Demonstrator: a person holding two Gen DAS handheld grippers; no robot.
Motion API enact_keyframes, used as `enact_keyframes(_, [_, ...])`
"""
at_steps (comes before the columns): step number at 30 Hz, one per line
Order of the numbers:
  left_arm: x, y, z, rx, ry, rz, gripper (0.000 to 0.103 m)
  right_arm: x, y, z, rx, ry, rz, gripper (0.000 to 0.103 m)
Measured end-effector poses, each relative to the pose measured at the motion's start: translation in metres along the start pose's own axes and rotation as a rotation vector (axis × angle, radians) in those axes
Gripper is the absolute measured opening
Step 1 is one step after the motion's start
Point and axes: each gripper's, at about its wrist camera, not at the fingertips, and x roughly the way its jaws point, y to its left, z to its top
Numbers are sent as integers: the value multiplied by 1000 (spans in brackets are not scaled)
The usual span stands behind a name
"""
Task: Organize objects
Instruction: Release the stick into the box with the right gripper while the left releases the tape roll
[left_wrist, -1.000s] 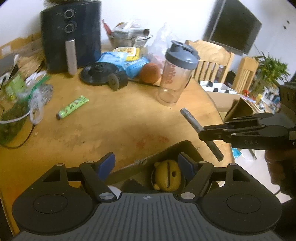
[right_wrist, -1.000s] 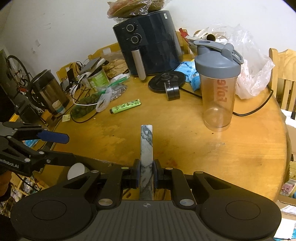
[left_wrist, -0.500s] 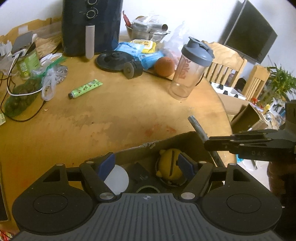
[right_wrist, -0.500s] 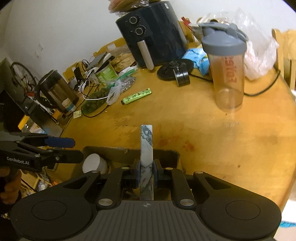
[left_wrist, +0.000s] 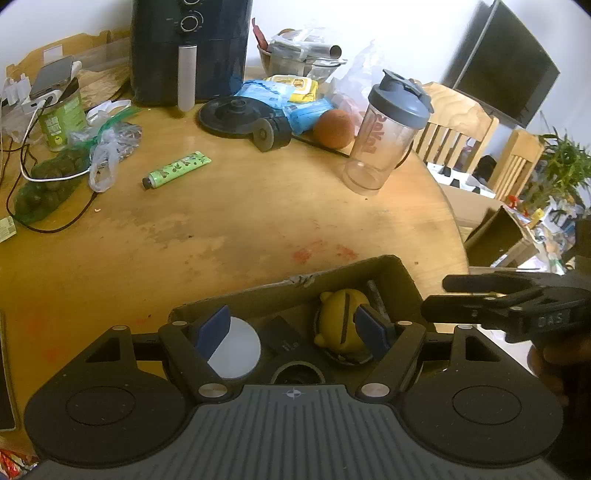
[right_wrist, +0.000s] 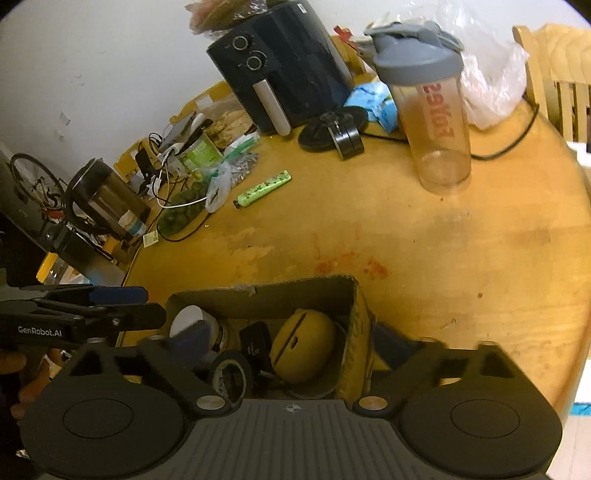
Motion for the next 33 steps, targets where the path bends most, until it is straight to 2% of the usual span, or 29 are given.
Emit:
enact_keyframes(2, [-1, 1, 0, -2, 0, 3, 74, 1, 3, 2, -27, 2, -6, 103])
enact_keyframes(10, [-4, 7, 1, -15, -8, 27, 74, 8, 18, 8, -164, 31, -74, 103])
enact_keyframes(20, [-9, 19, 5, -40, -25, 75, 74, 23, 39, 26, -369, 65, -268, 103])
enact_keyframes(26, [-14, 25, 10, -45, -52, 98, 74, 31, 50, 34, -464, 77, -341, 103])
enact_keyframes(33, [-14, 25, 19, -23, -74, 140, 74, 36, 57, 43, -533, 84, -373, 103])
